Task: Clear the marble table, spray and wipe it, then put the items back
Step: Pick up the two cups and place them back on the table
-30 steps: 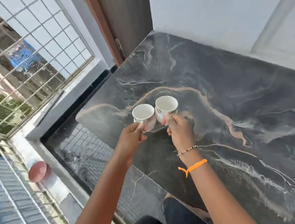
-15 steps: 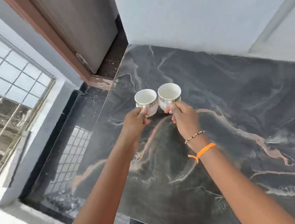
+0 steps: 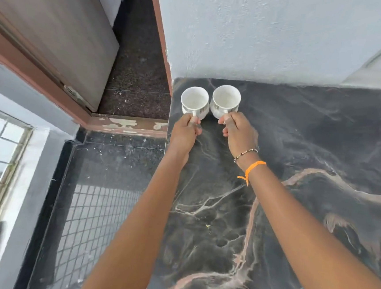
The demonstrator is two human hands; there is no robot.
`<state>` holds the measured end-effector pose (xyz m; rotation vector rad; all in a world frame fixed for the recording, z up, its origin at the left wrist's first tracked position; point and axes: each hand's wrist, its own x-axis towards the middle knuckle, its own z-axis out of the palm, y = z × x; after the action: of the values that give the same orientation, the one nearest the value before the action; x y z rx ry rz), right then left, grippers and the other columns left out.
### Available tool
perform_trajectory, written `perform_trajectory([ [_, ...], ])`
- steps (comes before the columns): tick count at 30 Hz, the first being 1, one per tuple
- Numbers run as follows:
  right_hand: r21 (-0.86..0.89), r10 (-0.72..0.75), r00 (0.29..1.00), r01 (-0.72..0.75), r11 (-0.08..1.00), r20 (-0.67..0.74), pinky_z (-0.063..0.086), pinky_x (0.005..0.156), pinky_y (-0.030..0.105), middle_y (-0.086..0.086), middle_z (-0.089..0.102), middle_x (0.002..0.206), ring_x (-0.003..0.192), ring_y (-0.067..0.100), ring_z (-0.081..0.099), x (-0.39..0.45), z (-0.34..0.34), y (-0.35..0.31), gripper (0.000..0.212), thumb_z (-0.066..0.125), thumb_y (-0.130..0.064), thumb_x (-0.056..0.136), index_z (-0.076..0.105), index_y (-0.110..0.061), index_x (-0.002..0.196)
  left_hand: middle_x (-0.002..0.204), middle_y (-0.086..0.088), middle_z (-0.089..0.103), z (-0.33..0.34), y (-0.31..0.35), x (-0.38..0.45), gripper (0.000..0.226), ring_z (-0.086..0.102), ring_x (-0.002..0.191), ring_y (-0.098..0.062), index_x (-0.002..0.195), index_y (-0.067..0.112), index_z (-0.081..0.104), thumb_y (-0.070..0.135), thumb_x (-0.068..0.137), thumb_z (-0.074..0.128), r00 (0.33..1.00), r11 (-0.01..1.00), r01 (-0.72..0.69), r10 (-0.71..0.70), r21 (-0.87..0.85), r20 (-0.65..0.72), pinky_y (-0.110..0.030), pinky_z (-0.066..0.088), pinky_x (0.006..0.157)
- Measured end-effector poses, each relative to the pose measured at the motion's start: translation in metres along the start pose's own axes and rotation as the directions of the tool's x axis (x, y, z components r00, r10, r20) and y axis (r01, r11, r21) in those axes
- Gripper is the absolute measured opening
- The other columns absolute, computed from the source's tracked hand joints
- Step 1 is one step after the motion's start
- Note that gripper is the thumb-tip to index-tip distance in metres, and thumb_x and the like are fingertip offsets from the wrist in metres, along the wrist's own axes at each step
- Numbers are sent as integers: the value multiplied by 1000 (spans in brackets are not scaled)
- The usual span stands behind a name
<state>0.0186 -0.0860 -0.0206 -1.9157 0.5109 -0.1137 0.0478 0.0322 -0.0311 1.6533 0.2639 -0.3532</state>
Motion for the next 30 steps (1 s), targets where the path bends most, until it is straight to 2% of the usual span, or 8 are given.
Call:
perform_trajectory([
  [1,10,2,1000,-2,1000,-1,37,59,6,8,53,85,55,5,47,5,5,-2,26,40,-9,94,62,-5,81,53,4,39,-2,2,7,33,38,57,-9,66,17,46,14,98,37,1000,1000,1,-1,3,-2,-30,39,76],
  [5,43,-1,1000,1,999,-14,44,70,31,12,51,91,58,9,45,25,24,-6,24,38,-6,93,56,-7,76,53,2,40,-11,8,29,34,44,64,-14,64,18,46,14,97,36,1000,998,17,-16,57,-18,-28,40,74],
  [7,44,3,1000,-2,999,-22,43,68,29,10,51,91,58,9,45,30,28,-7,24,39,-6,93,56,-8,76,54,2,41,-14,10,35,34,47,72,-18,64,20,46,16,97,36,999,995,32,-29,89,-28,-26,37,69],
  [10,40,7,999,-5,999,-35,42,65,25,9,50,91,58,10,45,36,34,-6,25,39,-6,93,56,-8,76,55,2,43,-16,13,42,33,47,71,-18,65,20,46,17,97,36,999,992,44,-41,121,-26,-29,39,72],
  [16,5,-10,1000,10,1000,-28,44,71,32,9,51,93,58,10,47,40,36,-1,26,39,-8,94,59,-9,78,59,2,48,-19,15,45,31,48,70,-16,69,22,51,19,97,37,999,988,42,-41,147,-7,-33,43,79],
  [21,-25,-3,1000,3,1000,-3,43,67,29,8,51,88,56,10,47,40,32,1,28,39,-10,94,65,-4,88,71,3,56,-17,16,31,9,53,77,-13,95,19,51,25,95,45,999,990,44,-43,135,-12,-34,45,85],
  [26,115,114,993,-109,987,-39,41,59,20,-5,49,73,57,8,48,25,13,5,24,42,-15,95,62,-3,101,78,4,54,-9,12,-4,29,55,76,-9,120,16,39,24,94,48,993,995,95,-94,13,-77,-26,45,78],
  [30,195,169,986,-163,967,-13,42,56,16,-6,49,72,57,7,49,-8,-17,13,23,42,-15,94,65,-9,98,74,4,54,10,4,-45,22,53,72,-9,115,13,48,20,94,48,988,990,141,-140,5,-59,-27,44,81],
])
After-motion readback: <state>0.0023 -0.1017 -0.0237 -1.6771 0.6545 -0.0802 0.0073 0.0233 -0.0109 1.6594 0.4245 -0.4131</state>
